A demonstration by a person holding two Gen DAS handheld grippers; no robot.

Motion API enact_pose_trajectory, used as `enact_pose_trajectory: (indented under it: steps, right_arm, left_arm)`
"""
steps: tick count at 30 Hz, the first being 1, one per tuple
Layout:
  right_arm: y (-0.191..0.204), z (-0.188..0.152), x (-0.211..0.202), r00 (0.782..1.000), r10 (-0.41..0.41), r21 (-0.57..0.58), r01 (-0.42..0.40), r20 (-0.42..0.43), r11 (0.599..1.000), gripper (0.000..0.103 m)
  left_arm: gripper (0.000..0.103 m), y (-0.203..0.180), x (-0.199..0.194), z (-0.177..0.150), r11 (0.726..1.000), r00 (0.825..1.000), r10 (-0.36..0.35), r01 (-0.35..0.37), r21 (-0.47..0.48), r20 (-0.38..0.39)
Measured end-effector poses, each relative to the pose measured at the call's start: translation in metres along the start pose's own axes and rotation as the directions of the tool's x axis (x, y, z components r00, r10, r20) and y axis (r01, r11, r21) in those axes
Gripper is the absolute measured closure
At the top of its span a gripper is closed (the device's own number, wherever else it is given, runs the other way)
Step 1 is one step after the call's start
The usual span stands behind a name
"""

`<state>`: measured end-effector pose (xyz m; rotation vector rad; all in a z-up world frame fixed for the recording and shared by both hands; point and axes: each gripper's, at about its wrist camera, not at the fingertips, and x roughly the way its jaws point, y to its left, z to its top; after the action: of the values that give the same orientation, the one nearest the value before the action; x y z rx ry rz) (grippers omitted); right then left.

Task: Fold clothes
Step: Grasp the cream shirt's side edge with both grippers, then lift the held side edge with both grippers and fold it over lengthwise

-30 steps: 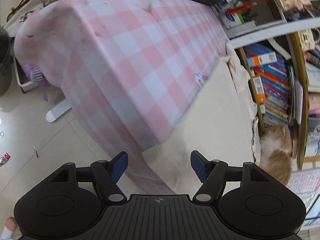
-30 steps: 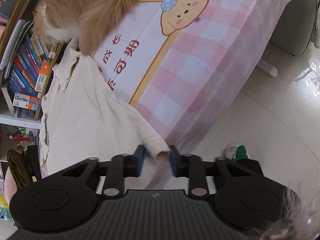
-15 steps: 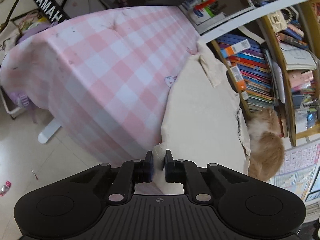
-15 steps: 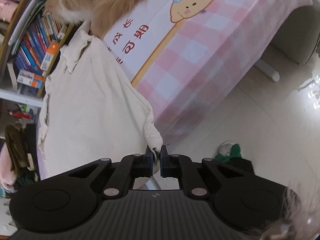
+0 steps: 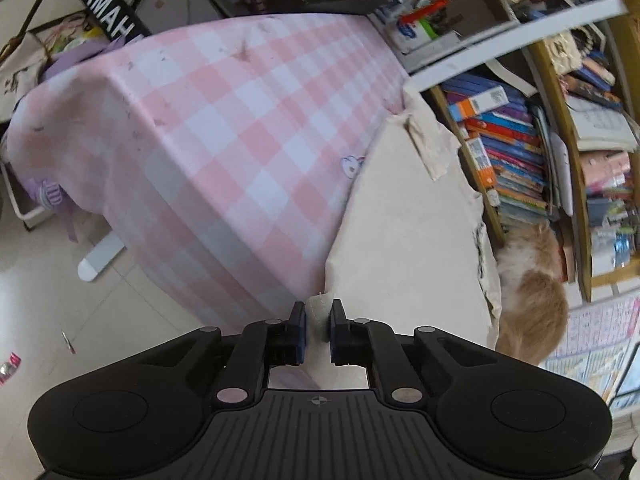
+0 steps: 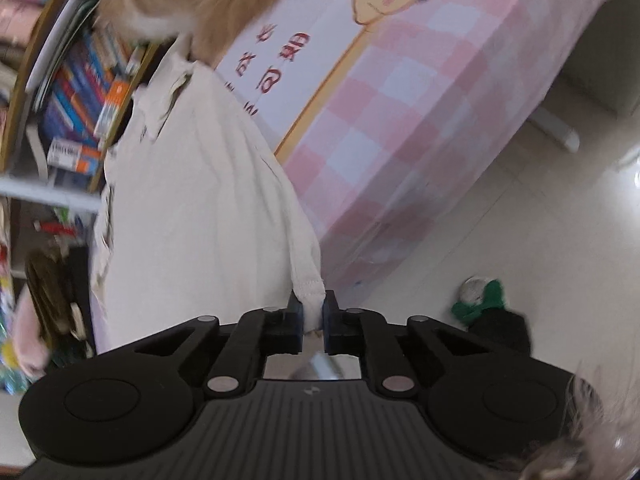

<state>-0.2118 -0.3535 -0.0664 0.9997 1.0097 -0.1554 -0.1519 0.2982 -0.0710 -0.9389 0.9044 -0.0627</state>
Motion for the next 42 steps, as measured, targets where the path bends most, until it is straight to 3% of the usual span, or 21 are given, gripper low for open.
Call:
enact_pose_trajectory:
  steps: [7, 18, 27, 29, 32, 37, 42]
  right_arm:
    - [-0.009, -0.007, -0.033, 0.999, -0.028, -0.005, 0.028, -0.030, 1.000, 0.096]
    - [-0.023, -0.034, -0.053, 0.988, -0.089, 0.045, 0.095, -0.128, 0.994, 0.096]
    - [-0.033, -0.045, -0.063, 0.965, -0.185, 0.050, 0.197, -0.185, 0.979, 0.096]
    - [-0.034, -0.046, -0.066, 0.965, -0.184, 0.062, 0.199, -0.188, 0.978, 0.096]
    - [-0.032, -0.043, -0.075, 0.977, -0.129, 0.089, 0.145, -0.170, 0.985, 0.096]
    - [-0.010, -0.024, -0.084, 0.992, 0.000, 0.058, 0.008, -0.126, 0.998, 0.096]
    - [0.016, 0.012, -0.077, 0.991, 0.137, 0.086, -0.136, -0.005, 0.987, 0.096]
  left_arm:
    - [0.094, -0.002, -0.019, -0.003, 0.998, 0.996, -0.008, 0.013, 0.061, -0.085]
    - [0.094, 0.021, -0.032, -0.022, 0.999, 0.989, 0.044, -0.041, 0.024, -0.143]
    - [0.094, 0.031, -0.033, -0.037, 0.993, 0.960, 0.117, -0.112, 0.031, -0.256]
    - [0.094, 0.027, -0.036, -0.036, 0.995, 0.961, 0.104, -0.099, 0.029, -0.258]
    - [0.094, 0.014, -0.041, -0.024, 0.997, 0.970, 0.066, -0.056, 0.051, -0.233]
    - [0.094, -0.020, -0.042, 0.010, 0.994, 0.990, -0.068, 0.078, 0.076, -0.123]
    - [0.094, -0.059, -0.025, 0.055, 0.976, 0.981, -0.194, 0.191, 0.100, 0.020]
